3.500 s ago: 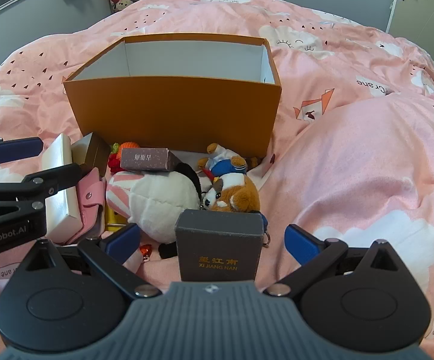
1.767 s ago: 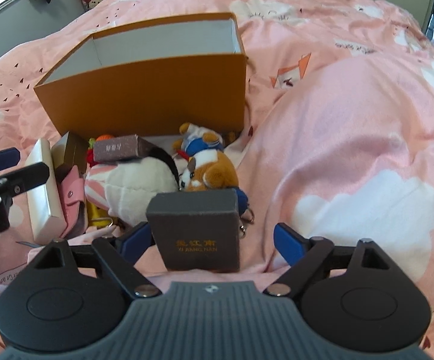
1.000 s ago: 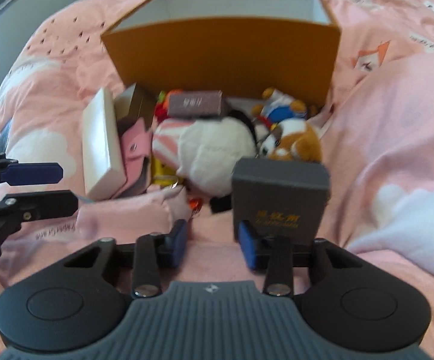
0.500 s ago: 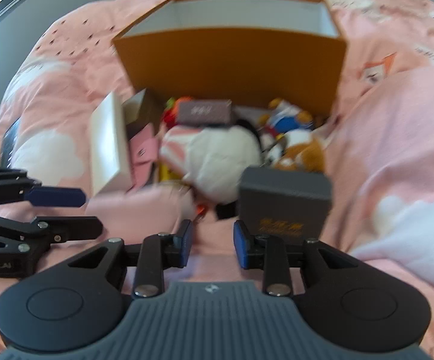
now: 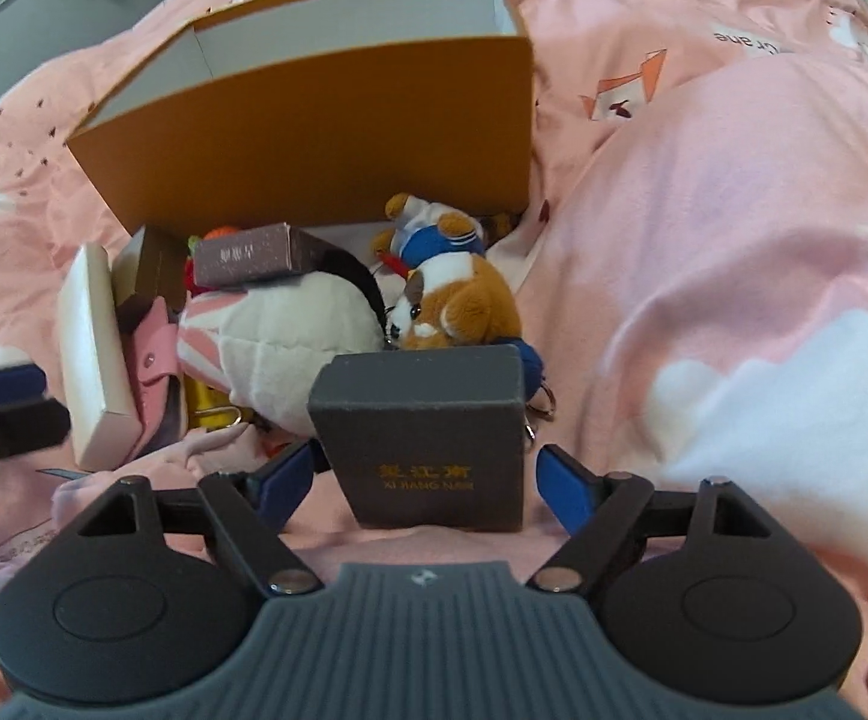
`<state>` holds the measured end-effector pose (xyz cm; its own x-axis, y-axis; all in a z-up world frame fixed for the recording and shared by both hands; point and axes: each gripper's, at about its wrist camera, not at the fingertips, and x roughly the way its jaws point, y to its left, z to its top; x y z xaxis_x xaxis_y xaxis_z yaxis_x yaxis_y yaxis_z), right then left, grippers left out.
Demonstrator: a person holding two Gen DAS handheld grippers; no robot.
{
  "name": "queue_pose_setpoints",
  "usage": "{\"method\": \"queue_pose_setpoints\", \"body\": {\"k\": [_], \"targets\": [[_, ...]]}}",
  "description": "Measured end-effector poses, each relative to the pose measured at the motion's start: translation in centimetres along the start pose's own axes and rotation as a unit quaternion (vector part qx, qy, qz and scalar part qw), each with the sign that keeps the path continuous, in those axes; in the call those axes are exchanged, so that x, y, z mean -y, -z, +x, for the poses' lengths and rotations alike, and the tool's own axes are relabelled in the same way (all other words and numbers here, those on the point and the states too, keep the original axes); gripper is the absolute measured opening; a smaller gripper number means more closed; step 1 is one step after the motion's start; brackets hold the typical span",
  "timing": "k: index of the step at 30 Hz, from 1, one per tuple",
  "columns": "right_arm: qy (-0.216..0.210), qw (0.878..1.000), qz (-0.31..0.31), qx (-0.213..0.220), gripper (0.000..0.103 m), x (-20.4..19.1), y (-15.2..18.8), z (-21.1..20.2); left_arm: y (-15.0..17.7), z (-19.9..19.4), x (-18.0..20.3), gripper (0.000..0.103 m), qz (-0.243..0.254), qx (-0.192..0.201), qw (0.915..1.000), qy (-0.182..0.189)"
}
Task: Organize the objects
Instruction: 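Grasp the grey XI JIANG NAN box with the right gripper while the left approaches, then grasp the small brown box with the left gripper while the right lifts the grey box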
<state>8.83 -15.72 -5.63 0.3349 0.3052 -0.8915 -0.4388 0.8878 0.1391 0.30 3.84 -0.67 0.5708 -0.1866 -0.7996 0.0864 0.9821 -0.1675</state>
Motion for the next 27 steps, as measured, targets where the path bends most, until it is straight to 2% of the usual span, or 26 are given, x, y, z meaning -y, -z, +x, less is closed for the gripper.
{"method": "queue_pose_setpoints", "body": {"k": [4,7,13,16,22,24,27], "targets": [[0.013,1.0,-0.02,0.001,0.078,-0.7,-0.2,0.8,-1.0,0.9,0.2,0.058,0.01,0.004,0.9999,-0.005],[0.01,1.0,-0.024,0.015,0.077,-0.6,-0.3,0.2,-1.8,1.7,0.5,0.058,0.019,0.001,0.9998,-0.009],[0.003,0.996,-0.045,0.074,0.077,-0.1,-2.4,-3.0,-3.1,3.6,2.0,0.058,0.119,0.013,0.9924,-0.029],[0.003,0.995,-0.049,0.088,0.077,0.5,-4.3,-3.4,-3.4,4.9,2.8,0.058,0.173,0.012,0.9838,-0.045],[-0.016,0.996,-0.04,0.072,0.077,1.5,-6.8,-1.1,-2.9,7.9,4.3,0.058,0.292,0.011,0.9532,-0.08],[-0.016,0.996,-0.041,0.075,0.077,1.6,-7.2,-0.4,-2.7,8.9,4.5,0.058,0.316,-0.002,0.945,-0.084],[-0.019,0.996,-0.041,0.076,0.077,1.9,-7.7,0.3,-2.9,10.1,4.5,0.058,0.338,-0.001,0.9367,-0.091]]}}
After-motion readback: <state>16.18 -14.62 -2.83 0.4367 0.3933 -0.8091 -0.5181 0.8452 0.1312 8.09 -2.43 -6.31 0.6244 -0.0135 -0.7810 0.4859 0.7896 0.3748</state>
